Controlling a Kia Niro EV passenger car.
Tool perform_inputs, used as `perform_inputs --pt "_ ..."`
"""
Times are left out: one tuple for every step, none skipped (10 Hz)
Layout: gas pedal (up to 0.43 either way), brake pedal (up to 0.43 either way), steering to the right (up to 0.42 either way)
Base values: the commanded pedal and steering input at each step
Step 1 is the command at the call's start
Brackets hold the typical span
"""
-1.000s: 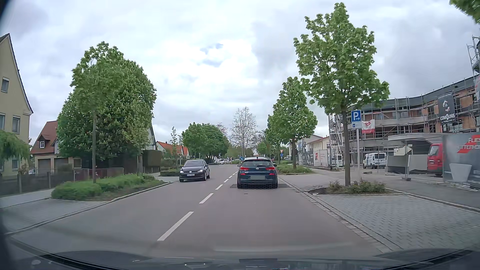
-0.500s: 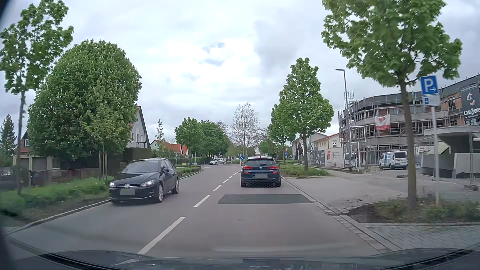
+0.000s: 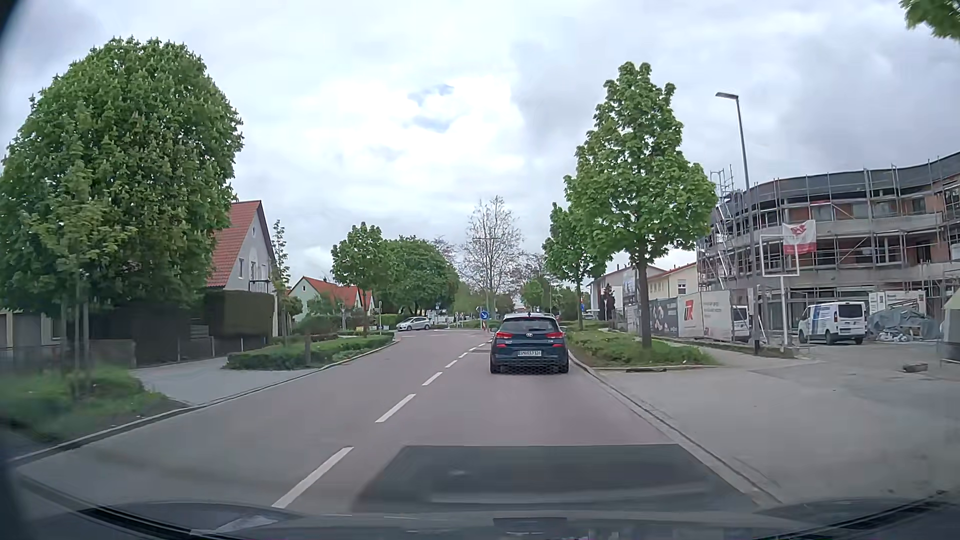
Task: Follow the waypoints while adhering to traffic rules and regulations
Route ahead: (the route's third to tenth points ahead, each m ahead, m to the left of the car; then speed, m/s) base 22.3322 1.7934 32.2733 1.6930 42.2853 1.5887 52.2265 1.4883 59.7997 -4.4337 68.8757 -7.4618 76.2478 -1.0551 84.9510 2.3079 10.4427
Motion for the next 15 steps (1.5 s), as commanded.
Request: perform_inputs --pt "0.11 0.006 0.0" --pt "0.11 0.006 0.0" --pt "0.11 0.012 0.0" --pt "0.11 0.006 0.0" --pt "0.11 0.006 0.0" --pt "0.11 0.012 0.001" --pt "0.11 0.012 0.001" --pt "0.11 0.006 0.001" --pt "0.11 0.012 0.001" --pt "0.11 0.006 0.001" --pt "0.11 0.012 0.002" --pt "0.11 0.006 0.002" --pt "0.11 0.012 0.004" --pt "0.11 0.012 0.008" --pt "0.098 0.006 0.01"
